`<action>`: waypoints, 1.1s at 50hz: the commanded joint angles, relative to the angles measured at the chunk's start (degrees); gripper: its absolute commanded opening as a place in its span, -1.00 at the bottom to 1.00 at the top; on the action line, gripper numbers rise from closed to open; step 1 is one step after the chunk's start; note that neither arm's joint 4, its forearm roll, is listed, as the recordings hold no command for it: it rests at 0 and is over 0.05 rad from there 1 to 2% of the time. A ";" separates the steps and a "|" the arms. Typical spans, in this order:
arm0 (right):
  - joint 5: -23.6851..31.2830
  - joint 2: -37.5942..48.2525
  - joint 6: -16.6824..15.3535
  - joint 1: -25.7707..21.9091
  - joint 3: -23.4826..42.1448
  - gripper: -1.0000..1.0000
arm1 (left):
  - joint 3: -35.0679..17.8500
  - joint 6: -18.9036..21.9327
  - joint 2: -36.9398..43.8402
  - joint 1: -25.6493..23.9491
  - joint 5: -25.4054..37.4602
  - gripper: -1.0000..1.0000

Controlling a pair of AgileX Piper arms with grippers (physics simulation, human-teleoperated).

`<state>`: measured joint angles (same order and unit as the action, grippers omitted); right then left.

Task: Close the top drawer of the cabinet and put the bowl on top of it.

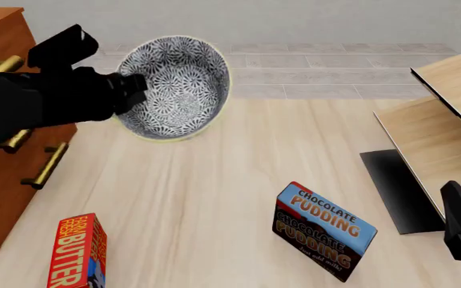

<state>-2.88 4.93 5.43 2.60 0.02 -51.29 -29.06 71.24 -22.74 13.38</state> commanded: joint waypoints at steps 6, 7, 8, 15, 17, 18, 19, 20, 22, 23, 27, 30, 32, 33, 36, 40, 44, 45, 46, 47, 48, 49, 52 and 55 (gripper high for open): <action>0.45 -0.66 0.29 0.31 0.01 1.00 | -12.68 -2.60 -3.55 6.76 12.37 -1.00; 0.49 -0.71 0.30 0.32 0.01 1.00 | -13.88 -1.81 -3.09 7.16 13.68 -1.00; 0.53 -0.77 0.29 0.31 0.00 1.00 | -15.56 -0.21 -2.99 8.75 15.27 -1.00; 1.01 -1.36 0.06 -0.01 0.02 1.00 | -19.08 -2.96 -2.22 13.10 21.02 -1.00; 0.74 -1.10 0.23 0.11 0.02 1.00 | -20.73 -2.59 -1.99 12.21 21.85 -1.00; 0.74 -1.12 0.28 0.18 0.02 1.00 | -21.03 -2.63 -1.90 12.48 22.17 -1.00; 0.76 -1.20 0.35 0.26 0.03 1.00 | -21.40 -2.89 -1.50 13.54 23.20 -1.00; 0.81 -1.27 0.41 0.31 0.03 1.00 | -22.02 -2.37 -1.23 14.26 23.97 -1.00; 0.90 -1.37 0.48 0.37 0.02 1.00 | -22.49 -2.05 -1.13 15.25 24.52 -1.00; 0.97 -1.43 0.60 0.44 0.02 1.00 | -23.19 -1.98 -0.83 15.82 25.29 -1.00; 0.72 -1.18 0.69 0.33 0.00 1.00 | -25.79 -2.39 -0.24 18.03 27.54 -1.00; 0.75 -1.14 0.69 0.23 0.00 1.00 | -27.88 -3.80 0.07 19.47 29.47 -1.00; 0.85 -1.23 0.54 0.09 0.01 1.00 | -29.28 -3.63 0.14 20.10 30.29 -1.00; 0.85 -1.23 0.54 0.09 0.01 1.00 | -30.12 -3.69 0.24 20.72 30.99 -1.00; 0.82 -1.17 0.43 -0.04 0.01 1.00 | -32.32 -3.55 -0.04 24.44 32.84 -1.00; 1.04 -1.35 0.29 -0.06 0.01 1.00 | -34.70 -5.83 0.80 27.97 36.32 -1.00; 1.24 -1.51 0.16 -0.11 0.00 1.00 | -37.81 -6.72 1.48 29.81 38.93 -1.00; 1.18 -1.43 0.12 -0.10 0.01 1.00 | -38.39 -7.47 1.53 30.87 39.76 -1.00; 1.01 -1.23 0.09 -0.07 0.02 1.00 | -39.62 -8.19 1.82 31.43 40.87 -1.00; 1.03 -1.23 0.06 -0.04 0.02 1.00 | -40.72 -8.15 2.00 32.07 41.67 -1.00; 0.99 -1.19 0.03 -0.03 0.02 1.00 | -42.00 -8.11 2.39 33.23 42.88 -1.00; 0.93 -1.09 -0.05 -0.05 0.01 1.00 | -43.40 -9.41 2.65 33.47 43.78 -1.00; 0.83 -0.90 -0.22 -0.17 0.01 1.00 | -48.24 -10.18 3.88 35.74 47.24 -1.00; 0.67 -0.72 -0.32 -0.17 0.01 1.00 | -51.37 -11.35 4.66 38.62 49.73 -1.00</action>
<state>-1.99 3.85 5.45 2.53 0.04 -92.21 -37.38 73.73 8.73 54.88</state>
